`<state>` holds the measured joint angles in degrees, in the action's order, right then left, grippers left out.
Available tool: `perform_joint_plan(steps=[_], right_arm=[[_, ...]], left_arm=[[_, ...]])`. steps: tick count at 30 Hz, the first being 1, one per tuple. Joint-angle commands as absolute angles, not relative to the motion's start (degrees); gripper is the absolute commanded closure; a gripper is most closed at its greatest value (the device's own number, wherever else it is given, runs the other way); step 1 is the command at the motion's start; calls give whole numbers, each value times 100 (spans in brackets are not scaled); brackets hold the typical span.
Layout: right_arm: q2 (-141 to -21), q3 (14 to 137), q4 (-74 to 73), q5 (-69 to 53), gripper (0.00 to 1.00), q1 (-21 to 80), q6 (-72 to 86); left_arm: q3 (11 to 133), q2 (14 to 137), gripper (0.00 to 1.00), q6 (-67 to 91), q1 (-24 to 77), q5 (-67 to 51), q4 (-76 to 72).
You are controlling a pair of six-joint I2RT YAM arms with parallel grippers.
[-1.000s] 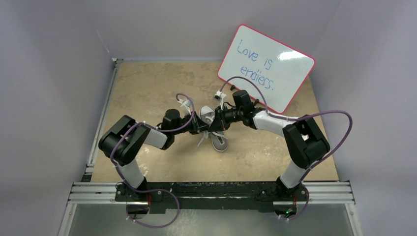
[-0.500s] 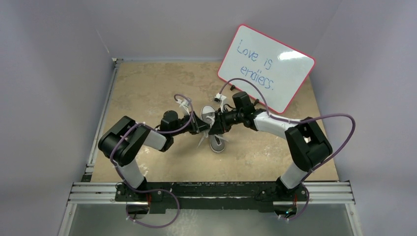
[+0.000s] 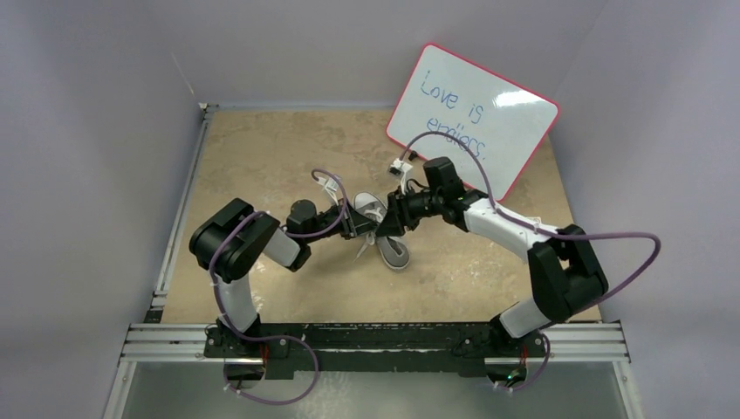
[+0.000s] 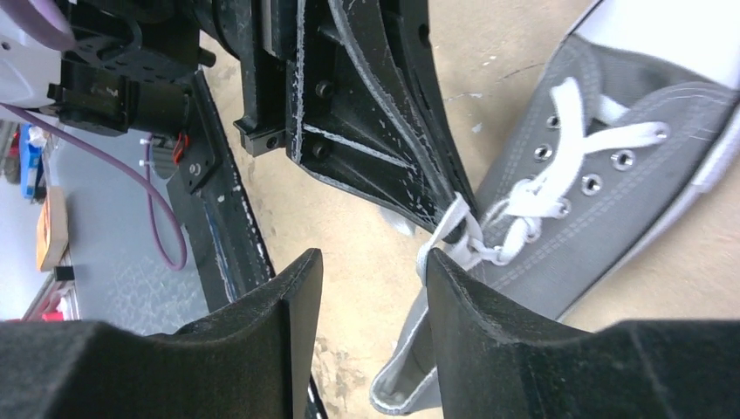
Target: Tie the shoes
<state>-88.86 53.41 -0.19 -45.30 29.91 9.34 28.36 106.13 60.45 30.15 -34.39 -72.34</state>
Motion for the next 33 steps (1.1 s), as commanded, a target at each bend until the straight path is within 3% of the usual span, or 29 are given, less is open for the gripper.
perform_joint_plan(steps=[1, 6, 13, 33], right_arm=[[-8398, 5257, -326, -4418, 50, 2666, 930], [-8580, 5422, -313, -4288, 54, 2188, 995], [-9539, 6078, -217, -4640, 80, 2008, 663], [-9623, 5355, 983, -6029, 80, 2197, 703]], left_arm=[[2959, 10555, 100, 6023, 3041, -3504, -7911], [3001, 10614, 100, 5999, 3041, -3524, -7856], [3040, 10601, 100, 5977, 3040, -3490, -7813], [3107, 10547, 100, 5910, 3033, -3451, -7694]])
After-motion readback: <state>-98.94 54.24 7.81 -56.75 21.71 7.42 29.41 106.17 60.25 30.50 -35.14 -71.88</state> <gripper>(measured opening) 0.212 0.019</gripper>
